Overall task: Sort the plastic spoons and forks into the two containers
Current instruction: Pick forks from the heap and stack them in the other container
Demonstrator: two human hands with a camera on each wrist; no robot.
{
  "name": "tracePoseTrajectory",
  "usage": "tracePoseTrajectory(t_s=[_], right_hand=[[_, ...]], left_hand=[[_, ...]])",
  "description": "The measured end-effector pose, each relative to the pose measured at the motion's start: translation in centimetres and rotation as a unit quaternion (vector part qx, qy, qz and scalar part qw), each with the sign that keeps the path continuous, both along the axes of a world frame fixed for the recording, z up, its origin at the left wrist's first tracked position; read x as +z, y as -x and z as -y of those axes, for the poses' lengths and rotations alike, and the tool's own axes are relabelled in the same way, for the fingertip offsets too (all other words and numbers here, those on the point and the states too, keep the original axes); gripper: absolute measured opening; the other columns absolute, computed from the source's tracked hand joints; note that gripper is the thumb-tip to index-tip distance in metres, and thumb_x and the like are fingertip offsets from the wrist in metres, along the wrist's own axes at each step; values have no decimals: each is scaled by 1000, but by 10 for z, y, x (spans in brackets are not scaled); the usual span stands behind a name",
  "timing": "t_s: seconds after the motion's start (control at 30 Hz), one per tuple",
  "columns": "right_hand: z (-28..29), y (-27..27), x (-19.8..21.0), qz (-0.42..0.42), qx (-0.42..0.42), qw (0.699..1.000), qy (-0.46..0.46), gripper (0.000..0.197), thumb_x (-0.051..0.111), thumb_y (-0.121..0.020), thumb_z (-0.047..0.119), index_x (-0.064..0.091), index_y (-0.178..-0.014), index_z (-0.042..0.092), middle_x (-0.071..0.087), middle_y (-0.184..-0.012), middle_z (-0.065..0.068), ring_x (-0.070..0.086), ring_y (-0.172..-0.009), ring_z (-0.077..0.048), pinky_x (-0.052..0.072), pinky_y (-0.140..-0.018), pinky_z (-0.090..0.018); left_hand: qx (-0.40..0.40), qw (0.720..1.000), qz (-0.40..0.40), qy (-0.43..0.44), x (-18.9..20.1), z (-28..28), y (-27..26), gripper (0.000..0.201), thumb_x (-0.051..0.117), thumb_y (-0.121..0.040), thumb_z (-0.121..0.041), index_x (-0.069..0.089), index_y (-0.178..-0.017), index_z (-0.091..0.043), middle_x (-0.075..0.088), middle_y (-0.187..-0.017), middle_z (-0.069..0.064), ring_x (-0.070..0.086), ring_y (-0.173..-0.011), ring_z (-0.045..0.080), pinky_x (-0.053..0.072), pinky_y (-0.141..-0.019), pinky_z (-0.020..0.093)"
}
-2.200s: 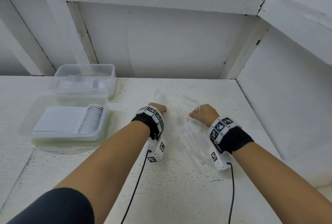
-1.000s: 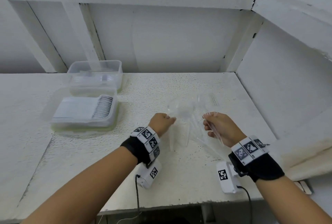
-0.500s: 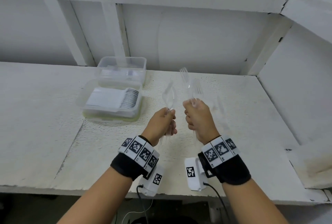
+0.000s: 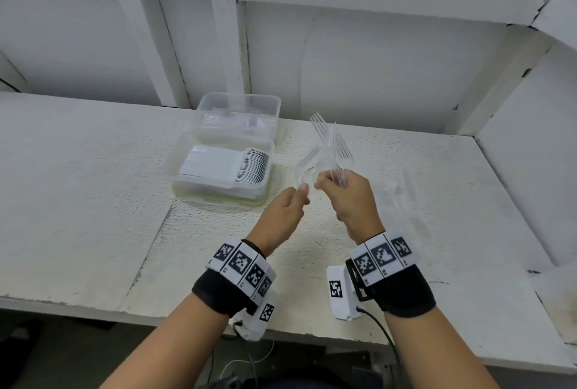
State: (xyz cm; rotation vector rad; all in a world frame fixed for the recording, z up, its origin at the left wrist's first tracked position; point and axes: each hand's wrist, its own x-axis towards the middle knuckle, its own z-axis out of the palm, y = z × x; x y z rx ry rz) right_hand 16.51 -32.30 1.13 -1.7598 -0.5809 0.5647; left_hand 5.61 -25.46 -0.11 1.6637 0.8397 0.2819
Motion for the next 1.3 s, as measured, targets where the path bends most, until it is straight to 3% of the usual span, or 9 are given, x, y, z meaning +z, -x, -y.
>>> tracePoseTrajectory(t_s=[0.1,0.23,0.43,0.63,0.87,0.97,1.07,1.17,1.3], right_hand=[[-1,3,-2,-31,6,999,-15,6,63,-83,13,60,-77,13,42,-41,16,33,-35,-1,26,-35,-12],[0,7,-6,-54,6,998,-40,10,59,-88,18,59,-79,22,45,-56,12,35,-42,1,28,-37,-14],[-2,8,-9,-71,-22,995,-63,20,63,-86,15,49,-99,21,58,-79,4,40,-47,-3,28,-36,-16],[0,2,-8,-21,-9,996,-86,10,62,-86,10,62,-82,19,54,-54,15,46,-39,4,31,-39,-7],[-2,0,-13,20,0,998,-61,13,59,-89,17,56,-102,16,56,-75,12,48,-51,4,32,-46,-9],[-4,1,-15,14,-7,999,-48,27,61,-88,19,44,-109,20,56,-83,6,47,-61,-2,33,-53,-18],[-3,1,-12,-8,-11,999,-36,31,61,-89,23,37,-109,19,51,-80,2,43,-58,-7,33,-49,-20],[-3,1,-4,-69,-31,997,-35,23,47,-96,30,31,-106,17,43,-76,0,34,-49,-7,28,-36,-17],[0,3,0,-98,-38,992,-70,8,38,-99,21,41,-94,15,44,-75,-1,36,-45,-7,29,-37,-17]], left_hand=[[8,998,31,59,-3,-3,5,37,30,-100,-43,54,-88,-18,39,-63,-5,29,-49,7,23,-44,19],[-11,991,62,121,-4,-5,7,37,30,-100,-42,54,-86,-17,37,-59,-5,28,-50,8,20,-44,19],[-50,981,78,170,-6,-6,6,40,26,-101,-40,53,-90,-13,33,-51,-6,35,-42,10,27,-45,21],[-130,954,69,261,-3,-12,9,50,21,-101,-43,57,-94,-10,37,-45,-2,36,-35,12,30,-38,18],[-169,940,76,287,-1,-18,10,48,22,-99,-44,57,-95,-10,31,-47,-4,28,-32,7,25,-36,12],[-167,935,94,300,-2,-17,9,40,25,-99,-39,52,-90,-11,32,-48,-6,31,-34,7,29,-37,13],[-149,932,105,312,0,-16,9,34,28,-100,-35,47,-84,-12,33,-47,-6,33,-37,6,31,-38,16],[-111,938,106,310,-1,-16,6,32,31,-100,-37,48,-88,-13,30,-49,-7,27,-39,5,25,-36,15],[-45,947,111,299,-3,-19,1,29,31,-100,-39,51,-98,-18,29,-51,-7,23,-40,5,18,-38,15]])
